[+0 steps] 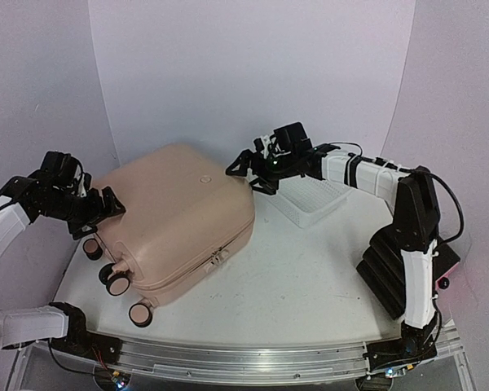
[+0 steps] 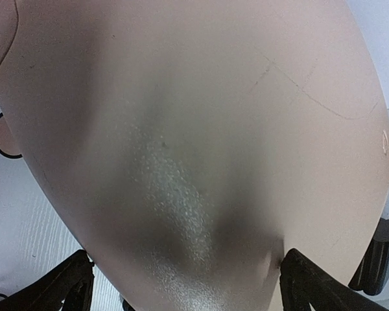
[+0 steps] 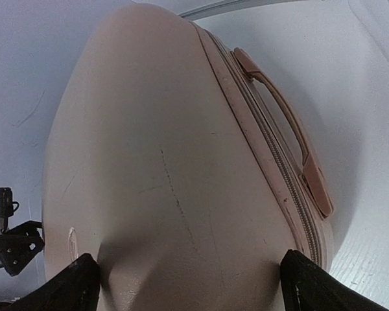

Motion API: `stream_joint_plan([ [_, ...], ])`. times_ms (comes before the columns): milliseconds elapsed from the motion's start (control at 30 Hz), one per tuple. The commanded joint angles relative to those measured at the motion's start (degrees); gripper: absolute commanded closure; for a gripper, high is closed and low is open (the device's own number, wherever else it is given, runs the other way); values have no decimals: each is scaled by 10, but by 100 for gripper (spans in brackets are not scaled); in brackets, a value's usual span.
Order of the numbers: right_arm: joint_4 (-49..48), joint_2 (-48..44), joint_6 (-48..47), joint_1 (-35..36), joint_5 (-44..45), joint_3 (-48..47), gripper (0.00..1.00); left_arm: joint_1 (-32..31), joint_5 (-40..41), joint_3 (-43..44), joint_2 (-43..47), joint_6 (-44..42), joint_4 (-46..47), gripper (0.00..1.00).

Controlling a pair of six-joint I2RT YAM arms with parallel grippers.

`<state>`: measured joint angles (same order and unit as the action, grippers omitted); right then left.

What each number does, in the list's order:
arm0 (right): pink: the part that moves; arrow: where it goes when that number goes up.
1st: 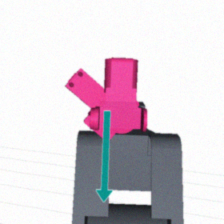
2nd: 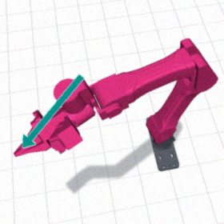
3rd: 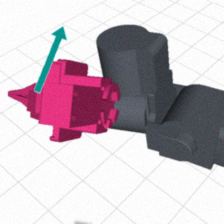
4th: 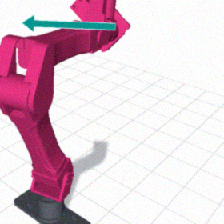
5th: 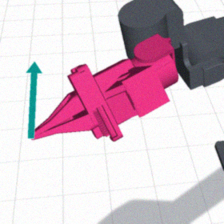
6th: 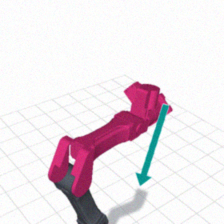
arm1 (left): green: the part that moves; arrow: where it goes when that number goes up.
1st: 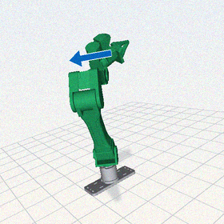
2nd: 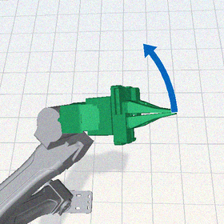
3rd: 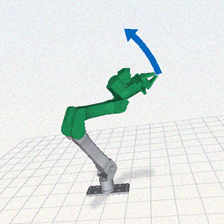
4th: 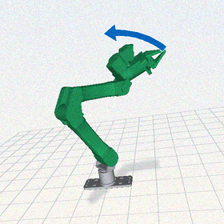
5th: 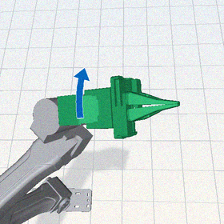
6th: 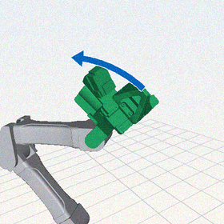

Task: Open, take out, and arrange the luggage

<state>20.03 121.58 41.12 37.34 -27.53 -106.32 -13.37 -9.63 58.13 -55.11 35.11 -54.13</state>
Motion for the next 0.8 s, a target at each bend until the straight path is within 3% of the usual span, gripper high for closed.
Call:
stream_joint_plan([
  [0,-79,-42,38,39,-72,77,4,-6,-18,13,-85,-29,92,1],
  [100,-124,-74,47,64,-75,132,5,-6,-11,43,-138,-56,111,1],
  [300,-128,-152,44,102,9,222,5,-6,9,129,-247,-109,121,1],
  [433,79,-214,-69,102,246,241,3,-4,29,190,-281,-146,103,2],
  [533,167,-262,-129,111,351,269,3,-5,28,200,-253,-164,85,1],
  [667,166,-311,-164,183,397,315,3,-4,-14,181,-195,-180,54,0],
  [767,115,-291,-148,256,410,331,3,-5,-30,155,-144,-178,37,0],
])
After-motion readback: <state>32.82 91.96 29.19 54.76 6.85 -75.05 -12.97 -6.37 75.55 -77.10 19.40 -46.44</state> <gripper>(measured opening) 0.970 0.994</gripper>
